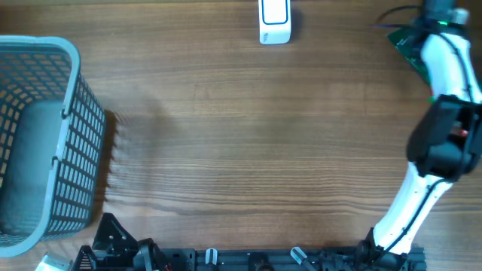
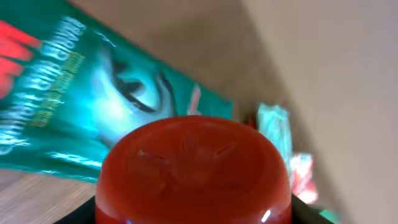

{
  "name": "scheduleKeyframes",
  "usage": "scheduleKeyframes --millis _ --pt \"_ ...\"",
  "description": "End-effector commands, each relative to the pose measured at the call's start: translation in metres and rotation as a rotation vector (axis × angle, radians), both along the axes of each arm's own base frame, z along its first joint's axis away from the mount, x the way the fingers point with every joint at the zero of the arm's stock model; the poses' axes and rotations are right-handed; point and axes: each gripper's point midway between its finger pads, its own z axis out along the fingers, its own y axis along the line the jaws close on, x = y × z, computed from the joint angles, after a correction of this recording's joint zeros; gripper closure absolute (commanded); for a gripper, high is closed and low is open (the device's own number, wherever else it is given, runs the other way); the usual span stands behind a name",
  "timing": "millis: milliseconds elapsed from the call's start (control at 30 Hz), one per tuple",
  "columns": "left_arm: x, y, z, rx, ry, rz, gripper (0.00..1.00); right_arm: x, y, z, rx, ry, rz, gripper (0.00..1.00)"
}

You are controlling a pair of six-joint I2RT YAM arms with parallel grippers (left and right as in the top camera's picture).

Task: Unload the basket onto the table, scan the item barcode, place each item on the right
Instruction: 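Carry the sauce bottle to the right corner and release it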

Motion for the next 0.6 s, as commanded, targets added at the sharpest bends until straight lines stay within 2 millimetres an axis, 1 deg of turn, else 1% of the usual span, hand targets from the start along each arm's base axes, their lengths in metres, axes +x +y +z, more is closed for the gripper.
scheduleKeyframes --millis 0,33,67,100,133,167,200,267,300,333,367,400,433,467,500,533,567 --pt "0.000 0.000 0.001 0.002 -0.008 -0.005 0.00 -0.027 -0.033 -0.045 0.233 -0.127 -0.204 0.45" --pt "0.000 0.000 0.001 0.002 -0.008 -0.005 0.00 -0.034 -0.040 -0.057 0.295 -0.127 -0.222 0.45" --pt "0.000 0.000 0.001 0.002 -0.008 -0.005 0.00 -0.040 -0.042 -0.070 0.366 -0.128 -0.232 0.45" --pt "0.000 0.000 0.001 0.002 -0.008 -0.005 0.00 -0.042 -0.042 -0.078 0.403 -0.133 -0.241 0.45" --pt "0.000 0.000 0.001 0.002 -0.008 -0.005 0.00 -0.043 -0.043 -0.080 0.407 -0.144 -0.265 0.31" --pt "0.000 0.000 0.001 0.002 -0.008 -0.005 0.00 -0.042 -0.043 -0.078 0.406 -0.146 -0.261 0.11" --pt "0.000 0.000 0.001 0.002 -0.008 -0.005 0.00 -0.035 -0.041 -0.047 0.394 -0.171 -0.240 0.00" --pt "0.000 0.000 0.001 0.002 -0.008 -0.005 0.00 -0.029 -0.042 0.008 0.383 -0.302 -0.293 0.00" --pt "0.000 0.000 0.001 0.002 -0.008 -0.005 0.00 -0.029 -0.039 0.037 0.392 -0.365 -0.311 0.00" --pt "0.000 0.000 0.001 0.002 -0.008 -0.005 0.00 -0.029 -0.029 0.075 0.427 -0.453 -0.307 0.00" --pt "0.000 0.000 0.001 0.002 -0.008 -0.005 0.00 -0.029 -0.011 0.111 0.500 -0.549 -0.278 0.00" --pt "0.000 0.000 0.001 0.002 -0.008 -0.005 0.00 -0.025 0.018 0.147 0.609 -0.631 -0.187 0.00" --pt "0.000 0.000 0.001 0.002 -0.008 -0.005 0.00 -0.026 0.045 0.175 0.680 -0.674 -0.101 0.00" --pt "0.000 0.000 0.001 0.002 -0.008 -0.005 0.00 -0.033 0.077 0.210 0.724 -0.711 0.003 0.00" --pt "0.000 0.000 0.001 0.002 -0.008 -0.005 0.00 -0.049 0.110 0.246 0.729 -0.737 0.096 0.00" --pt "0.000 0.000 0.001 0.002 -0.008 -0.004 0.00 -0.064 0.136 0.272 0.721 -0.758 0.169 0.00" --pt "0.000 0.000 0.001 0.002 -0.008 -0.005 0.00 -0.077 0.156 0.290 0.720 -0.779 0.219 0.00"
